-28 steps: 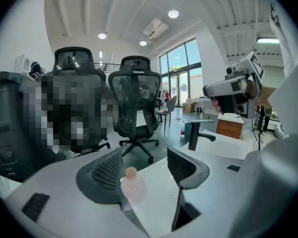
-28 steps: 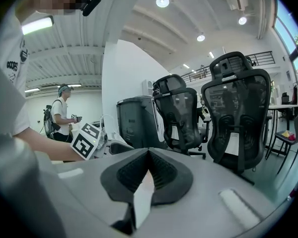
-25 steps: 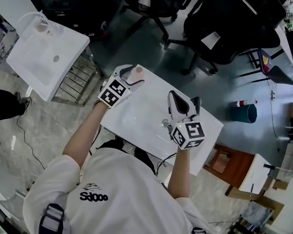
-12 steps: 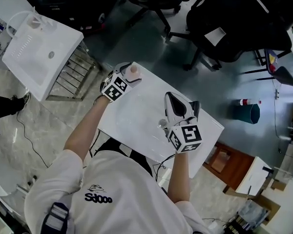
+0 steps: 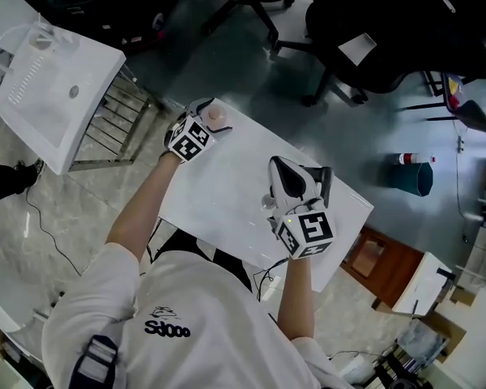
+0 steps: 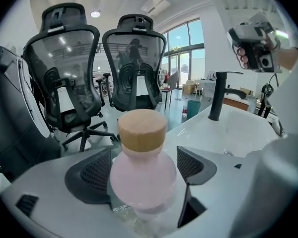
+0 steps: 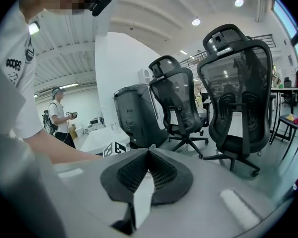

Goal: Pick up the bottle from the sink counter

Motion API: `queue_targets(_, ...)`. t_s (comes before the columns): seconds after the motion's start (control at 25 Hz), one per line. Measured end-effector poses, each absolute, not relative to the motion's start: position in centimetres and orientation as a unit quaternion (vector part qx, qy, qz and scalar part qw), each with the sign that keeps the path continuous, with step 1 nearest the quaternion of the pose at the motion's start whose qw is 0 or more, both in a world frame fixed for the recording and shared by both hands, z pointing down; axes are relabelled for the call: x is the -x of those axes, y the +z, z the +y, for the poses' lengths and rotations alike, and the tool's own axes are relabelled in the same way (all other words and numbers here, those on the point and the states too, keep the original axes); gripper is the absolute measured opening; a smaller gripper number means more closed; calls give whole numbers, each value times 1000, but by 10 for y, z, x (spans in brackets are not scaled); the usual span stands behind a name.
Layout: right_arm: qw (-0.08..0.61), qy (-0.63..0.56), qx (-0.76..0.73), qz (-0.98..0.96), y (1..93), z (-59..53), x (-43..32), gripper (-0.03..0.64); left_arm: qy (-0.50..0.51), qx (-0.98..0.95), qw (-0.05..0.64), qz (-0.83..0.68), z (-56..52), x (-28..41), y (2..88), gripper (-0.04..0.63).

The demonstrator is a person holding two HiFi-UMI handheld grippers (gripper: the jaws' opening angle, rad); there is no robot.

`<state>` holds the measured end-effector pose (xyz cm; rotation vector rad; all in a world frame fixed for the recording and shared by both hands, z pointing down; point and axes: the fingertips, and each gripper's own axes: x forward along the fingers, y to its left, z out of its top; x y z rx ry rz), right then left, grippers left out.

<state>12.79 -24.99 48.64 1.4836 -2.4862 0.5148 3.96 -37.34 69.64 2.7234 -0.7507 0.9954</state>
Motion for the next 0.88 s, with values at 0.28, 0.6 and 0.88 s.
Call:
queue_targets(0.28, 100, 181, -505, -838, 491, -253, -130, 11, 357, -900, 72, -240, -374, -39, 717, 396)
queue_targets(0.6, 98, 193, -510, -833, 499, -250, -131, 11, 353, -900, 74, -244, -376, -39, 720, 396)
queue_targets(0.88, 97, 197, -515, -829, 501, -243, -135, 11, 349, -902, 74, -243, -374, -40, 719, 396)
